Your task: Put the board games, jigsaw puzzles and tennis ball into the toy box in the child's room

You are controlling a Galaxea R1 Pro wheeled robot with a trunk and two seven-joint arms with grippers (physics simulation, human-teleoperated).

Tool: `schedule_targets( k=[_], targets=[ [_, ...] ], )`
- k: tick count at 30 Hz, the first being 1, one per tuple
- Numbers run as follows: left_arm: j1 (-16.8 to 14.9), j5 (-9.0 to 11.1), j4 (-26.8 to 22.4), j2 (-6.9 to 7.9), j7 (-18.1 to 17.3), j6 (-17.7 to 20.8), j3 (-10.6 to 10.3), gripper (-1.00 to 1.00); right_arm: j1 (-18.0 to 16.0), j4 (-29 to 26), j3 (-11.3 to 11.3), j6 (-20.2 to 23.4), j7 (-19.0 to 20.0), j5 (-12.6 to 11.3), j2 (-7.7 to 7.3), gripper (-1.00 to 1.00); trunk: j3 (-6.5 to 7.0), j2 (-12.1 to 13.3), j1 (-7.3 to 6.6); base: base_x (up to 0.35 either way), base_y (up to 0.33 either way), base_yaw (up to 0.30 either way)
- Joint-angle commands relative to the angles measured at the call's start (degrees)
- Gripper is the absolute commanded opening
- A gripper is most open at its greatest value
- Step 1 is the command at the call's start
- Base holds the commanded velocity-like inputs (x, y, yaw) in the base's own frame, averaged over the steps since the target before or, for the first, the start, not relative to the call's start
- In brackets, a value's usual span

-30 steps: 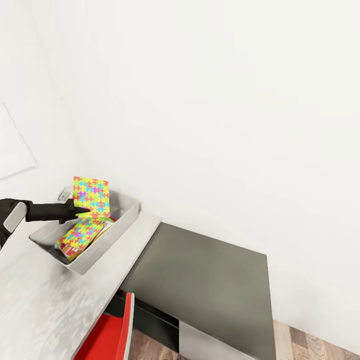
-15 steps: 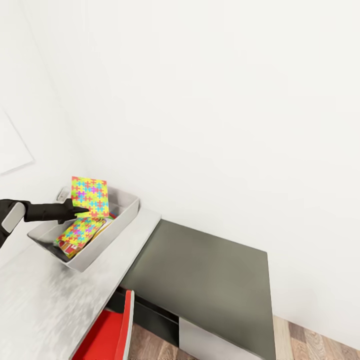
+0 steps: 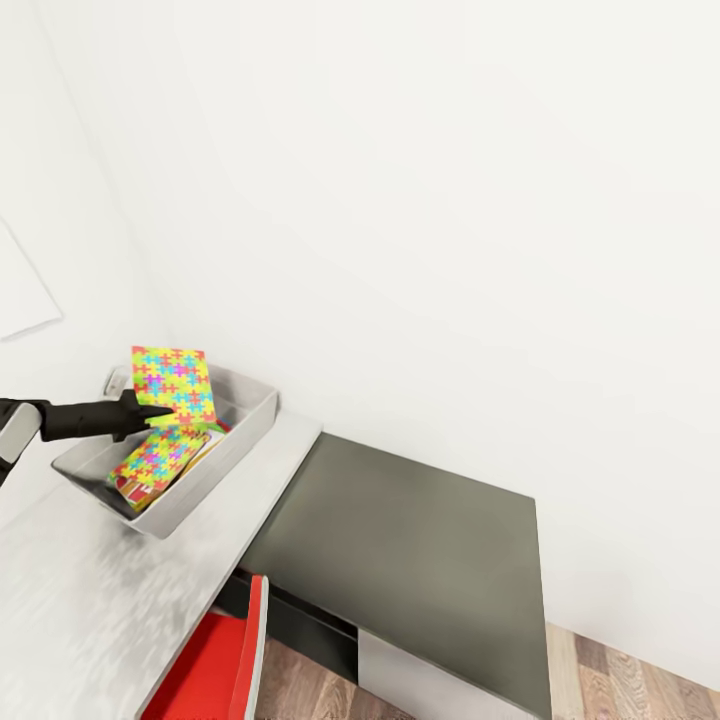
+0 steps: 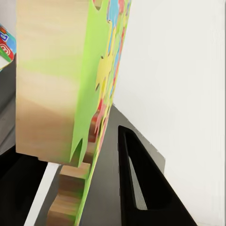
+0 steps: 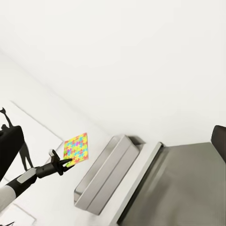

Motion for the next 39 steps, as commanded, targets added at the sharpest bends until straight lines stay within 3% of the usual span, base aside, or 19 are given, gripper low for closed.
schedule_targets(
  k=[1,7,14,17,24,39],
  targets=[
    [-0.1,-0.2,0.0,0.03,-0.3,0.1,0.3,-1.00,0.0,0.0,0.0,0.6,0.1,-0.2,-0.02,1.00,-0.20,-0.1,0.03,0.000,0.000,0.000],
    [-0.1,-0.2,0.0,0.16,-0.1,0.0,0.7,-1.00,0.0,0.0,0.0,0.6,0.1,-0.2,0.02,1.00,-0.76,-0.1,0.03,0.000,0.000,0.000],
    [-0.1,-0.1,0.0,0.85,3.6,-0.1,1.4,-1.00,0.0,0.0,0.0,0.6,0.1,-0.2,0.02,1.00,-1.41,-0.1,0.03,0.000,0.000,0.000],
    [-0.2,-0.1,0.0,0.91,6.3,-0.2,2.9,-1.00,0.0,0.0,0.0,0.6,0.1,-0.2,0.02,1.00,-1.68,-0.1,0.03,0.000,0.000,0.000],
    [-0.2,-0.1,0.0,0.93,8.5,-0.2,6.2,-1.00,0.0,0.0,0.0,0.6,0.1,-0.2,0.06,1.00,-2.34,-0.1,0.03,0.000,0.000,0.000],
    [-0.2,-0.1,0.0,0.93,10.2,-0.2,6.9,-1.00,0.0,0.0,0.0,0.6,0.1,-0.2,0.07,1.00,-3.73,-0.1,0.03,0.000,0.000,0.000]
  ],
)
